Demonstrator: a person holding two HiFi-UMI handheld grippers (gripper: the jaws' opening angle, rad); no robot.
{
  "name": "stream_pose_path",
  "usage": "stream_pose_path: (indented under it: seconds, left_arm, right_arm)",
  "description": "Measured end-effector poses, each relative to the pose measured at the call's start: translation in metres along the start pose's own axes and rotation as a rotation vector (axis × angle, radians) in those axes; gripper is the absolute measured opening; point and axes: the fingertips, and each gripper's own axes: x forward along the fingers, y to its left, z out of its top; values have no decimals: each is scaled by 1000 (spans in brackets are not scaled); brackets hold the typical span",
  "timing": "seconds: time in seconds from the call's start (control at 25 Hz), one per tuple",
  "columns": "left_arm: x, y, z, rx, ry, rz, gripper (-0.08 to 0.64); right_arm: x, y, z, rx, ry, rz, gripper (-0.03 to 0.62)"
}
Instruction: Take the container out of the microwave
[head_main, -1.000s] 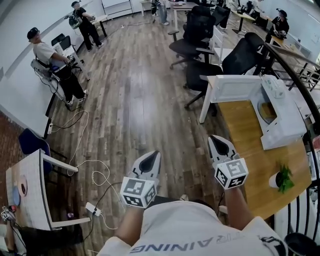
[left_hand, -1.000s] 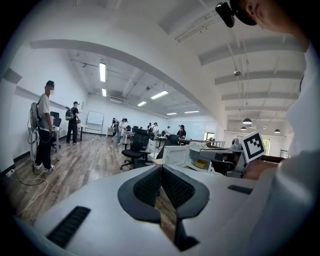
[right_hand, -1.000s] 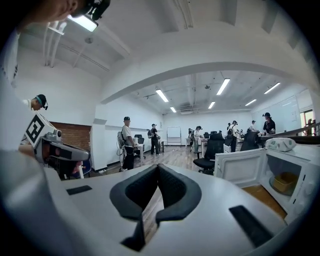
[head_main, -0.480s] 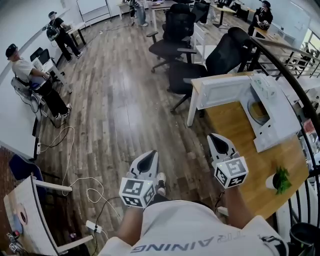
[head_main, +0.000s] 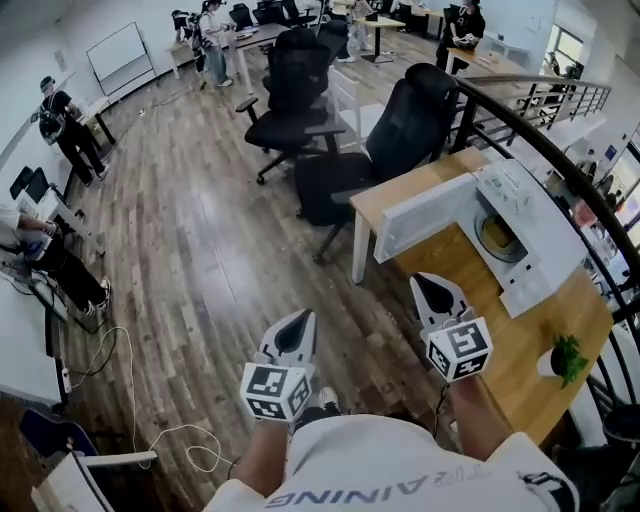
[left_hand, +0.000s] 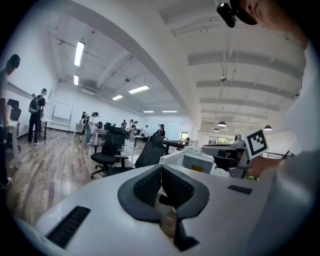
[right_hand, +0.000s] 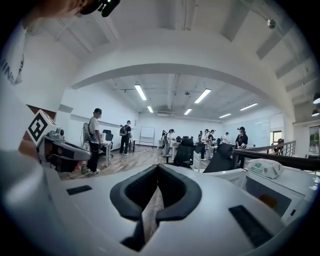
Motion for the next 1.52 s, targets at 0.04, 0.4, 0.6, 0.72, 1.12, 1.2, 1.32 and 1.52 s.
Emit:
stream_pose_path:
  seconds: [0.04,0.4,0.6,0.72,1.12,1.2,1.32,1.52]
  left_arm:
    - [9,7,2,2,5,-23,32]
    - [84,35,9,35,47,-221,32]
    - [122,24,18,46,68,-327,32]
    - [144,11,21,57,72,-380,32]
    - [228,-51,19,86,107,-512,32]
    - [244,-70,19,93,113,-542,32]
    - [272,-97,21,106,122,-577,32]
    - [317,-147,23,129,141,-626,32]
  right_arm:
    - [6,-4,-2,4,9,-25,21]
    - [28,-37,-24,39,65,-227,21]
    - [20,-65,-32,71,94,-338,21]
    - [17,-85,-38,83,103,-386,21]
    - [-9,-168,-60,121,124,-513,21]
    - [-20,-187,-67,134,132,-544,21]
    - [-34,-217,-77,154,143,-573,21]
    - [-50,-263,-97,196,157,-593,21]
